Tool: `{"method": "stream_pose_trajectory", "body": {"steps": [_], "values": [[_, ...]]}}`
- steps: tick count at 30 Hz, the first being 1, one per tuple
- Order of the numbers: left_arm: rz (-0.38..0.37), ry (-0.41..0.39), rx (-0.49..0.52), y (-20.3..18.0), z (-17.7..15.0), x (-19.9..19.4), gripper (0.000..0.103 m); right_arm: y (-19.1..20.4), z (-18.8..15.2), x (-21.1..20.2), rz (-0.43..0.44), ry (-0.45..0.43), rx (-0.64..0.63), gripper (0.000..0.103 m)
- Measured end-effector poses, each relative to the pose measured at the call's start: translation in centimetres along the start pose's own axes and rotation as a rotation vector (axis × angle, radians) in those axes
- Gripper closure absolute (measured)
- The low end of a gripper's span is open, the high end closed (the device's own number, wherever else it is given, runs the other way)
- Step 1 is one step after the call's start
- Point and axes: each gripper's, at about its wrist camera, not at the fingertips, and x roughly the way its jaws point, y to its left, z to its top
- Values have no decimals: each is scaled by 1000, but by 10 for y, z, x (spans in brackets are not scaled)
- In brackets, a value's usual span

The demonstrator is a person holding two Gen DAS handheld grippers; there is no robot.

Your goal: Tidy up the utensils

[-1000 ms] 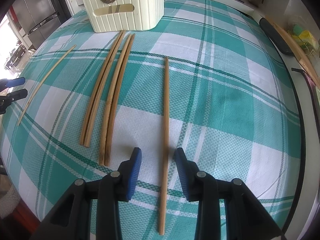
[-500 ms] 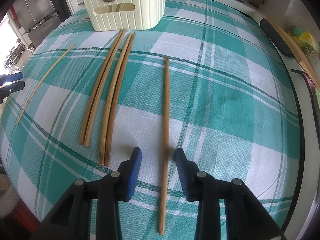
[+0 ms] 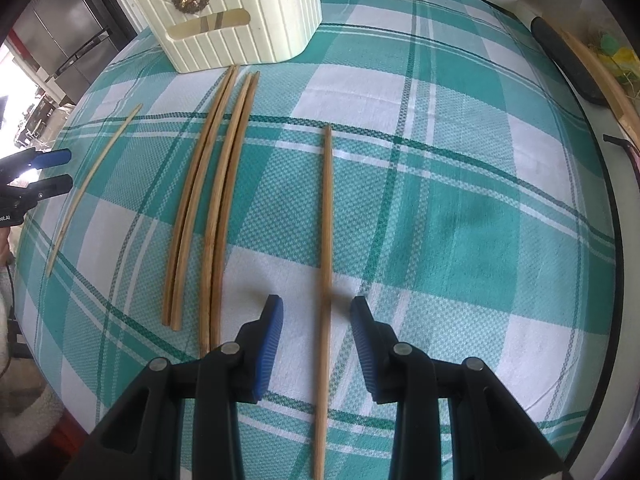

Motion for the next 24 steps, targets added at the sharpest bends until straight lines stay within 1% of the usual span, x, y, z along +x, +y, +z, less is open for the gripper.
{"method": "stream_pose_trajectory", "body": {"steps": [1, 2, 4, 5, 6, 7, 8, 9, 10, 13, 17, 20, 24], "values": [[12, 9, -4, 1, 7, 6, 30, -2, 7, 2, -1, 2, 6, 67], [24, 19, -10, 2, 13, 12, 33, -3, 14, 3, -1, 1, 12, 67], [46, 39, -12, 1, 23, 23, 41, -5, 30, 7, 1, 1, 29, 67], [53, 51, -8, 1, 27, 28, 49, -6, 37, 9, 4, -4, 41, 67], [66, 57, 0, -2, 30, 31, 52, -7, 45, 10, 4, -12, 49, 67], [75, 43, 11, -4, 32, 31, 57, -7, 51, 13, 7, -12, 54, 68], [70, 39, 23, -7, 34, 31, 76, -6, 57, 14, 3, -22, 52, 69], [67, 38, 33, -11, 35, 31, 98, -4, 63, 15, -5, -28, 39, 91], [70, 39, 38, -14, 36, 30, 97, -3, 67, 17, -11, -28, 38, 97], [79, -1, 29, -15, 33, 20, 99, -9, 68, 7, 7, -74, 95, 97], [40, -109, -14, -7, 24, -25, 99, -6, 53, -41, 50, -218, 99, 97], [-10, -213, -25, -5, 13, -73, 99, 6, 34, -87, 49, -321, 60, 97], [-108, -336, -46, -9, -1, -129, 99, 21, 13, -141, 27, -453, 6, 97]]}}
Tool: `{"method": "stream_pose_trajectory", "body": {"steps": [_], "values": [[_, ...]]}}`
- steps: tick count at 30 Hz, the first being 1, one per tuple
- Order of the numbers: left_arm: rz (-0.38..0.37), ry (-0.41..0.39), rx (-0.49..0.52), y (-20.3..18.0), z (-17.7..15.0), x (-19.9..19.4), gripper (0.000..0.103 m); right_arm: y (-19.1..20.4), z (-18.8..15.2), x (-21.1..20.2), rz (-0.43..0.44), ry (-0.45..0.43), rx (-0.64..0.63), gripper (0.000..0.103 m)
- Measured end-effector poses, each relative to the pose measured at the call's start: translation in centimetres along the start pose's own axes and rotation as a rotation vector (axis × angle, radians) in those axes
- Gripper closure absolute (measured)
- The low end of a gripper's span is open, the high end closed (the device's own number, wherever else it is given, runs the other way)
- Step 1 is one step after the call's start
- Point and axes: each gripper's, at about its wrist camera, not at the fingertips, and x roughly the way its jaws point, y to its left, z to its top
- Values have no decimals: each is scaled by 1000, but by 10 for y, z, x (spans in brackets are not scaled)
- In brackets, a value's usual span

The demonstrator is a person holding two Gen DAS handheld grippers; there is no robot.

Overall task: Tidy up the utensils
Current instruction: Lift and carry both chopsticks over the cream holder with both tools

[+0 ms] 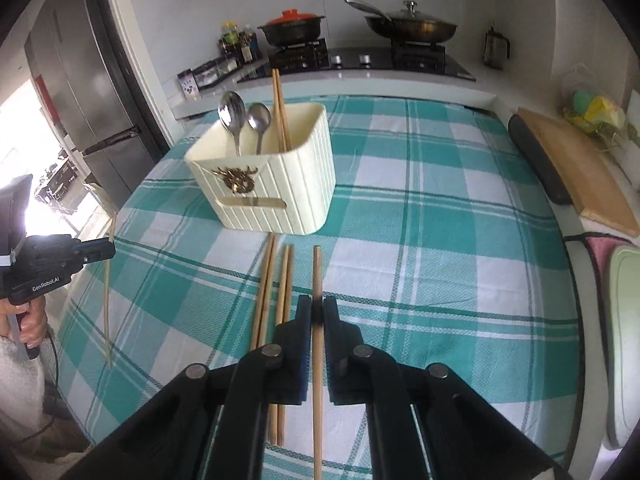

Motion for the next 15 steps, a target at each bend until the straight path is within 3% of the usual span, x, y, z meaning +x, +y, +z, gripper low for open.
{"method": "stream_pose_trajectory", "body": {"steps": [7, 15], "values": [[-64, -120, -45, -9, 9, -42, 99, 9, 5, -53, -6, -164, 3, 97], [-63, -158, -40, -13, 23, -53, 99, 11, 22, -73, 4, -262, 13, 97]]}}
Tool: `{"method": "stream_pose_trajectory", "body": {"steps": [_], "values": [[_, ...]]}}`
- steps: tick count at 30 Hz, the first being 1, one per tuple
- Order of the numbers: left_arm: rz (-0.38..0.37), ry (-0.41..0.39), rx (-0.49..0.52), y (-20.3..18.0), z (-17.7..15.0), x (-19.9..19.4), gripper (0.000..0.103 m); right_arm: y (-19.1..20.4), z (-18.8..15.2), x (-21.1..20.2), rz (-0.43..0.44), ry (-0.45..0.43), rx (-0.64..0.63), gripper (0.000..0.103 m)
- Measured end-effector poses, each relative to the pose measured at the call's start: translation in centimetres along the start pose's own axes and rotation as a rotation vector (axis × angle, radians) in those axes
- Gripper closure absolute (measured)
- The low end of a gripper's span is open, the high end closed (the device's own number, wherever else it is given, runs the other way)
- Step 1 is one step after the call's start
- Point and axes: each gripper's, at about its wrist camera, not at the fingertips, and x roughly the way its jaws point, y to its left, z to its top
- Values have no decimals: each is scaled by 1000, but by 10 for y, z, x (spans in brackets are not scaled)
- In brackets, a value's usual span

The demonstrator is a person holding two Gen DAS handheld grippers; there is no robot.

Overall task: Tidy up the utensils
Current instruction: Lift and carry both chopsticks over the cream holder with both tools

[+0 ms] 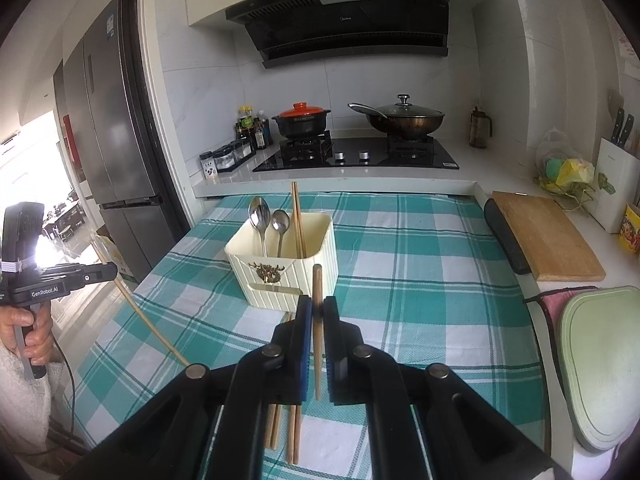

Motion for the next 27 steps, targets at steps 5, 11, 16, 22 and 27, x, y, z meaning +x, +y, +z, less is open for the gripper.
{"method": "stream_pose_trajectory", "body": {"steps": [5, 11, 16, 22, 27], "values": [[-13, -8, 8, -5, 6, -5, 99, 1, 8, 3, 9, -12, -4, 97], [-40, -20, 6, -10, 28, -9, 99, -2, 24, 7, 32, -29, 7, 97], [-57, -55, 18, -18, 55, -9, 99, -7, 48, 17, 56, -49, 38, 97], [-45, -119, 47, -27, 100, -1, 99, -3, 95, 29, 85, -112, 61, 97], [59, -194, 107, -31, 137, 18, 99, 9, 136, 44, 111, -175, 51, 97]]}}
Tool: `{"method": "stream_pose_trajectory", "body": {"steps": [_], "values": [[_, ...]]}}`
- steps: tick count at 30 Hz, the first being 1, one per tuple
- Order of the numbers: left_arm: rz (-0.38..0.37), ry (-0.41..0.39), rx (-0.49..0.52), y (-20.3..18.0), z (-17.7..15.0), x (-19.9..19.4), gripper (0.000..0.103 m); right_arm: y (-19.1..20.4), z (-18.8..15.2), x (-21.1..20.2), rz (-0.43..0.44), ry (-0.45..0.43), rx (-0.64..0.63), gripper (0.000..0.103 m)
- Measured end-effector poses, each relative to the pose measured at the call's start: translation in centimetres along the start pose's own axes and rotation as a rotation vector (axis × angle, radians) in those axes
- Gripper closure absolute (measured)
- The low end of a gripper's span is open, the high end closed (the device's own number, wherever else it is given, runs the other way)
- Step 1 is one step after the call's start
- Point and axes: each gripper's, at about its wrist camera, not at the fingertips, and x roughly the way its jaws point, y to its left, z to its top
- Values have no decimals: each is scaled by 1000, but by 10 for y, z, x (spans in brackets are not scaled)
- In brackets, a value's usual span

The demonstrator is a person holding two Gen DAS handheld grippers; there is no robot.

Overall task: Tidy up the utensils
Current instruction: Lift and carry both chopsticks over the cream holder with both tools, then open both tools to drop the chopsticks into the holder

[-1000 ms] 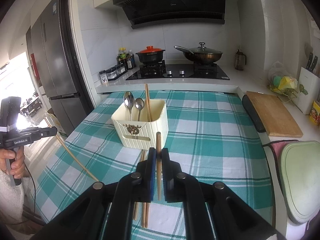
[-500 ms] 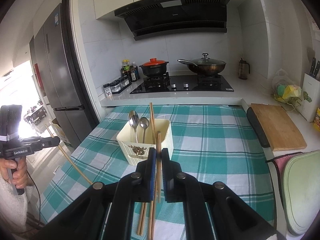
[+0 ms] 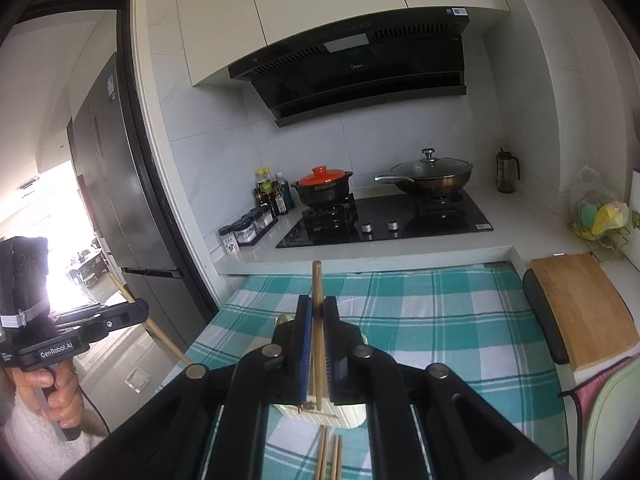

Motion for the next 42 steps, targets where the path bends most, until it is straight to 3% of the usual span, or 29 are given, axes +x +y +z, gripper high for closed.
{"method": "stream_pose_trajectory", "body": {"steps": [5, 11, 15, 18, 20, 24, 29, 31, 33, 34, 38, 42], "values": [[47, 4, 7, 6, 10, 43, 99, 12, 9, 40, -15, 11, -56, 97], [40, 211, -37, 25, -2, 116, 99, -1, -4, 115, -84, 243, -42, 97], [65, 323, -52, 35, -15, 173, 99, -19, -19, 173, -80, 381, 25, 97], [81, 379, -89, 43, -30, 207, 99, -24, -36, 204, -88, 432, 15, 97], [96, 365, -81, 45, -35, 216, 98, -24, -47, 218, -92, 458, -5, 97], [78, 424, -113, 48, -46, 233, 98, -28, -58, 234, -80, 471, 5, 97], [82, 433, -131, 53, -51, 237, 96, -32, -62, 242, -53, 479, 41, 88], [88, 429, -139, 55, -51, 234, 90, -30, -65, 237, -38, 464, 45, 63], [90, 407, -149, 58, -50, 225, 62, -28, -65, 227, -39, 431, 38, 62], [95, 391, -155, 59, -49, 218, 57, -27, -64, 222, -38, 418, 29, 62], [77, 341, -176, 62, -50, 178, 48, -16, -60, 182, -35, 346, -16, 62], [77, 295, -155, 56, -65, 118, 33, -5, -71, 128, -34, 288, -76, 61]]}}
